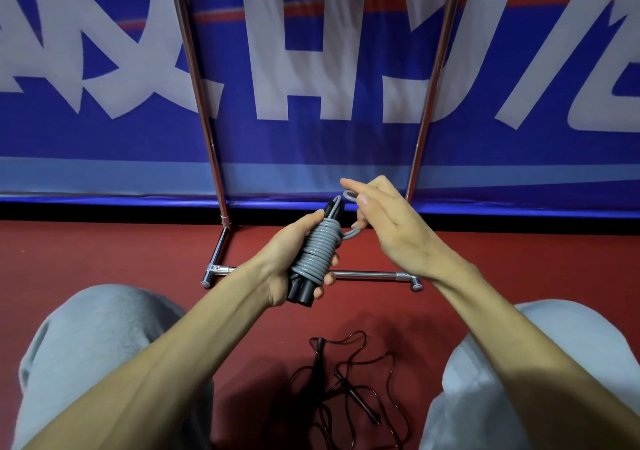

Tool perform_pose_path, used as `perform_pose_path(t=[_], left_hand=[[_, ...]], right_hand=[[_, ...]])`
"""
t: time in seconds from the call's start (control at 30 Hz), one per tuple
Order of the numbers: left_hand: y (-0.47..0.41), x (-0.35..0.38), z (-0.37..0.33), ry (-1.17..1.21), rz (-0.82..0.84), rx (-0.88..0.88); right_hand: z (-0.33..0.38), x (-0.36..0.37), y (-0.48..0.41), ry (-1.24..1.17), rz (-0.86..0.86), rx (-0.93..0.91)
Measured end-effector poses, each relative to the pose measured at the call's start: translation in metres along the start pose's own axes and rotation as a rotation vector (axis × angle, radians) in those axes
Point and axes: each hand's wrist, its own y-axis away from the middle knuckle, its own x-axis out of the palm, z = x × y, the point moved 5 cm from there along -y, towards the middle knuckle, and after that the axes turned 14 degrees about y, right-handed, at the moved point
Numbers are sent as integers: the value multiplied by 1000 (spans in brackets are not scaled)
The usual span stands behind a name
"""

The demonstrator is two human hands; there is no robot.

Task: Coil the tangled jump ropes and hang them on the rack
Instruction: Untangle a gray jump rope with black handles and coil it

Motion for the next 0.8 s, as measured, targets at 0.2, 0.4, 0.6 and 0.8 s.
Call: perform_pose_path(t=[0.2, 0.4, 0.6, 0.8], left_hand=[[3, 3, -5, 47, 54, 45], [3, 6, -4, -106, 69, 96], [3, 8, -9, -337, -22, 314], [9, 8, -20, -597, -82, 560]], right_hand=[[-11, -21, 0, 82, -338, 133], [-3, -20, 4, 185, -270, 152], [0, -23, 6, 201, -241, 185], [-7, -17, 6, 142, -142, 258]])
